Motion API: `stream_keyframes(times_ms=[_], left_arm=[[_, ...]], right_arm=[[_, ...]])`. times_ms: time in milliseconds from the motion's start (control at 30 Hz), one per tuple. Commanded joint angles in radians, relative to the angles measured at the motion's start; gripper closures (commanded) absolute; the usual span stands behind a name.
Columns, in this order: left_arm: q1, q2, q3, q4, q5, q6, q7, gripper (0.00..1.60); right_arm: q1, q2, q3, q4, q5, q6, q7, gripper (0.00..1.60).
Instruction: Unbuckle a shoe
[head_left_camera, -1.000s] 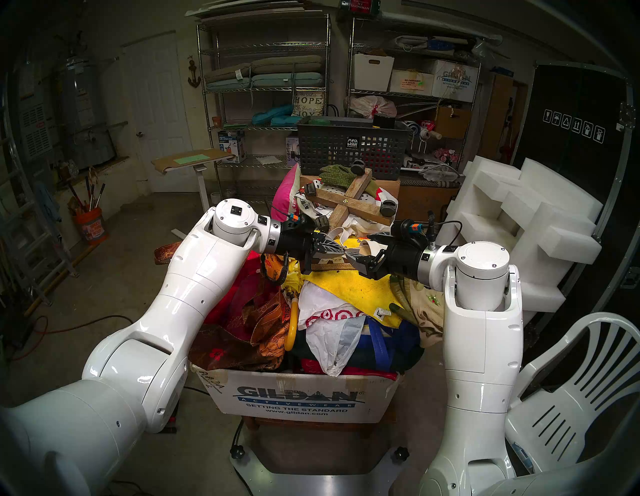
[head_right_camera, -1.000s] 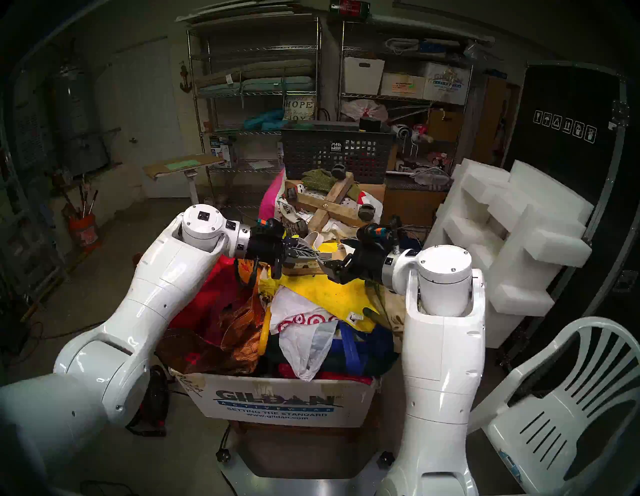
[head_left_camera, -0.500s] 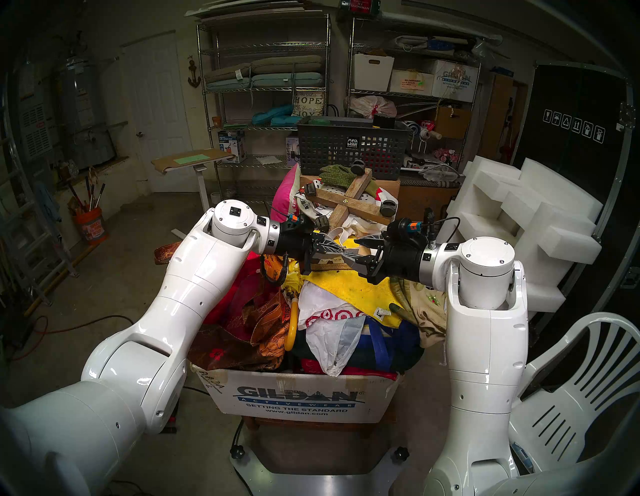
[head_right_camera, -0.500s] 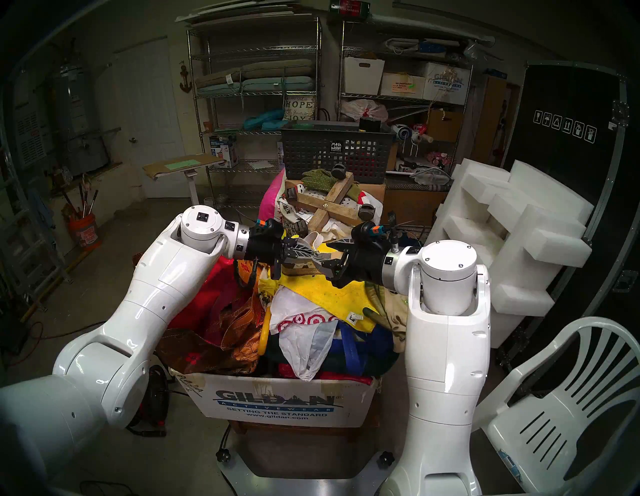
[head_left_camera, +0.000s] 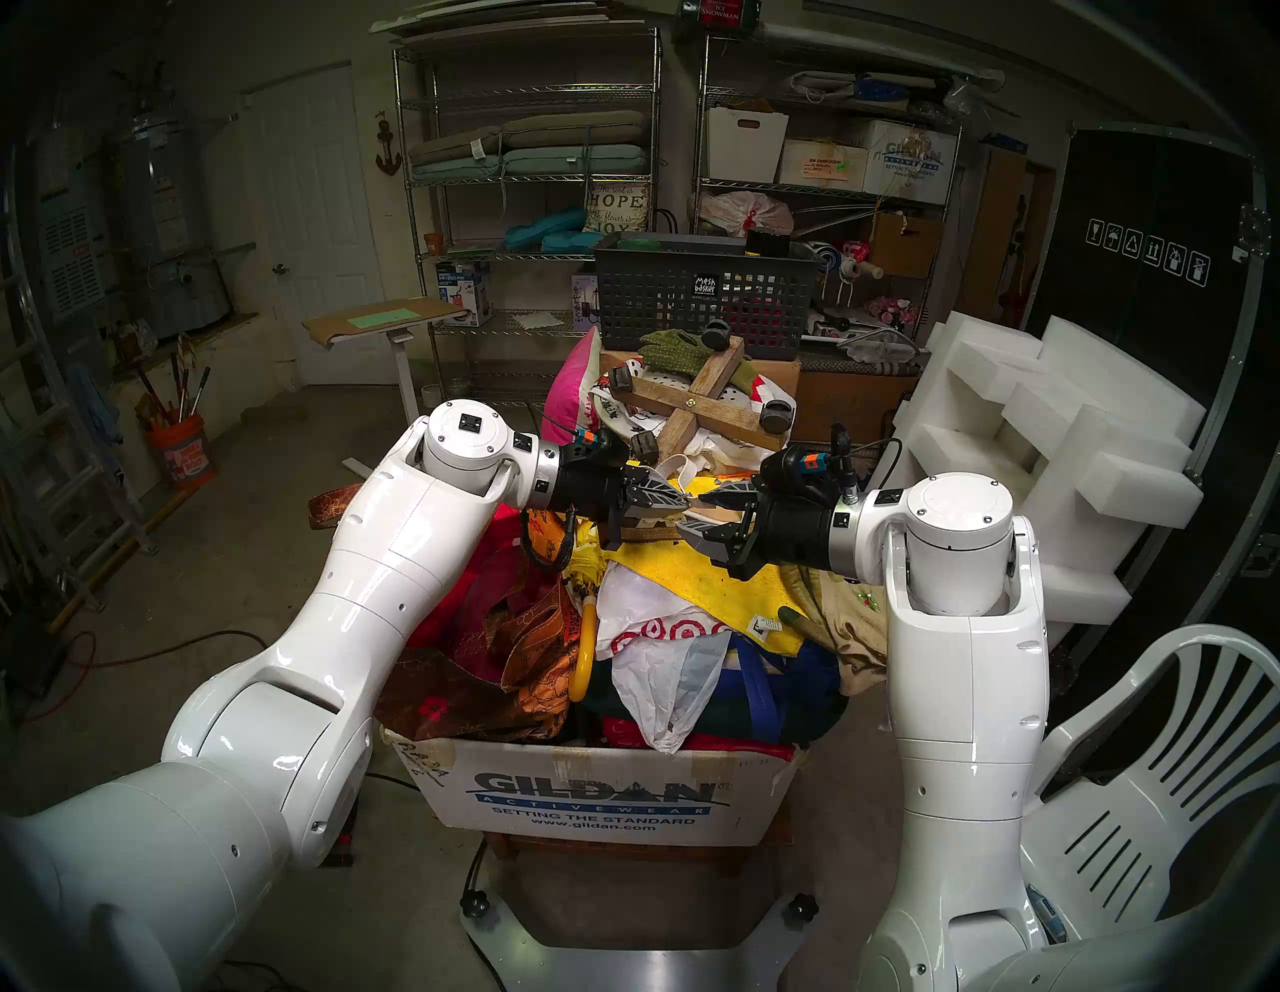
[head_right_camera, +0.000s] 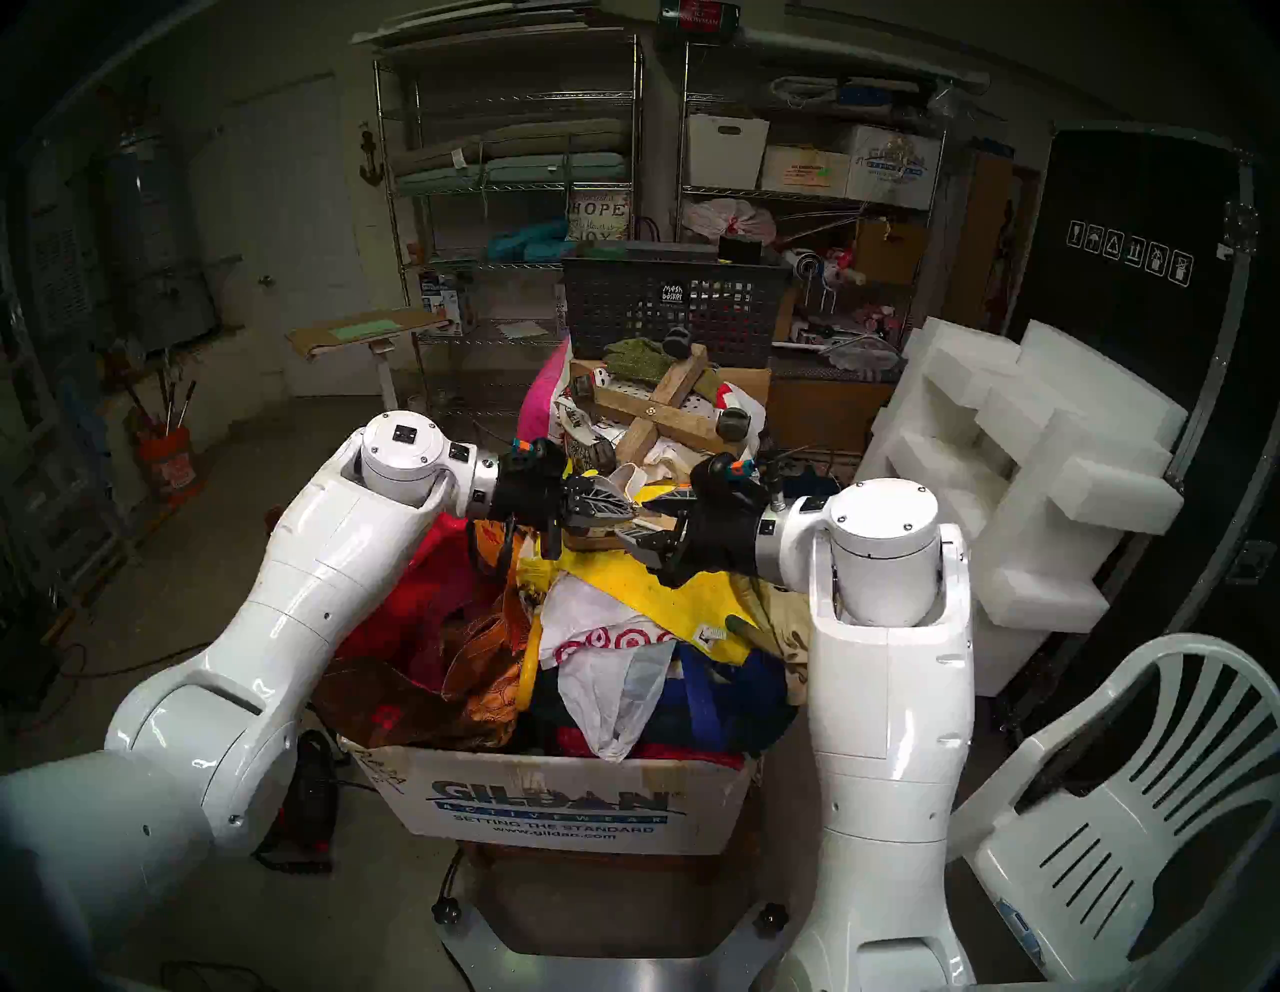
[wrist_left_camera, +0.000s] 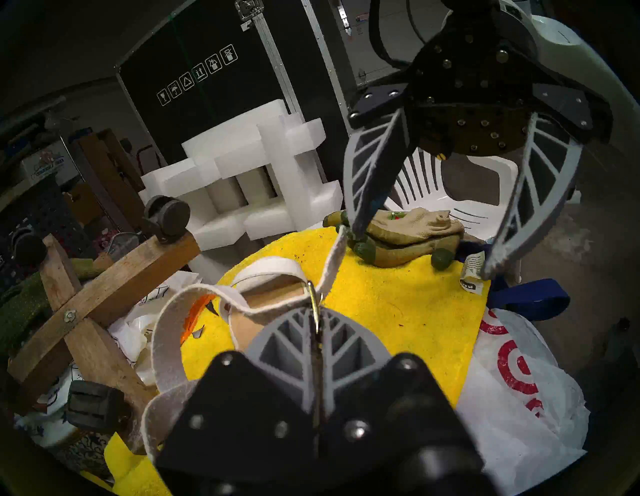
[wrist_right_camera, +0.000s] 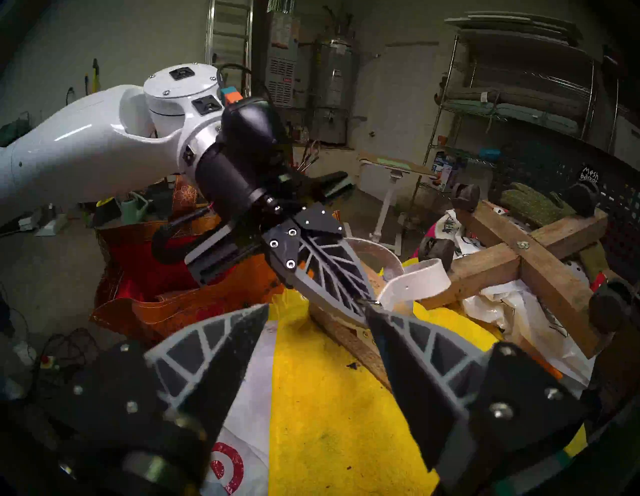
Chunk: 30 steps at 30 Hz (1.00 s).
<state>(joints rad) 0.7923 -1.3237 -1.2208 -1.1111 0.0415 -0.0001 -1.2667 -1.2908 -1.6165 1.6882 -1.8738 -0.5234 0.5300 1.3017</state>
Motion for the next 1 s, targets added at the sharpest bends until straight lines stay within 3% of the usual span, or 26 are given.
stream_keyframes(times_ms=[0,967], left_arm=[[-0.019,-0.001,-0.001,-0.003,0.001,-0.005,-0.004,1.6],[-0.023,0.002,0.004,-0.002,-0.001,0.0,-0.006,1.6]], right_arm=[[0.022,-0.002,-0.01,0.001,0.002,-0.003,0.003,0.48],[0.03,-0.012,-0.008,0.041,0.007,-0.016,-0.005,0.6]])
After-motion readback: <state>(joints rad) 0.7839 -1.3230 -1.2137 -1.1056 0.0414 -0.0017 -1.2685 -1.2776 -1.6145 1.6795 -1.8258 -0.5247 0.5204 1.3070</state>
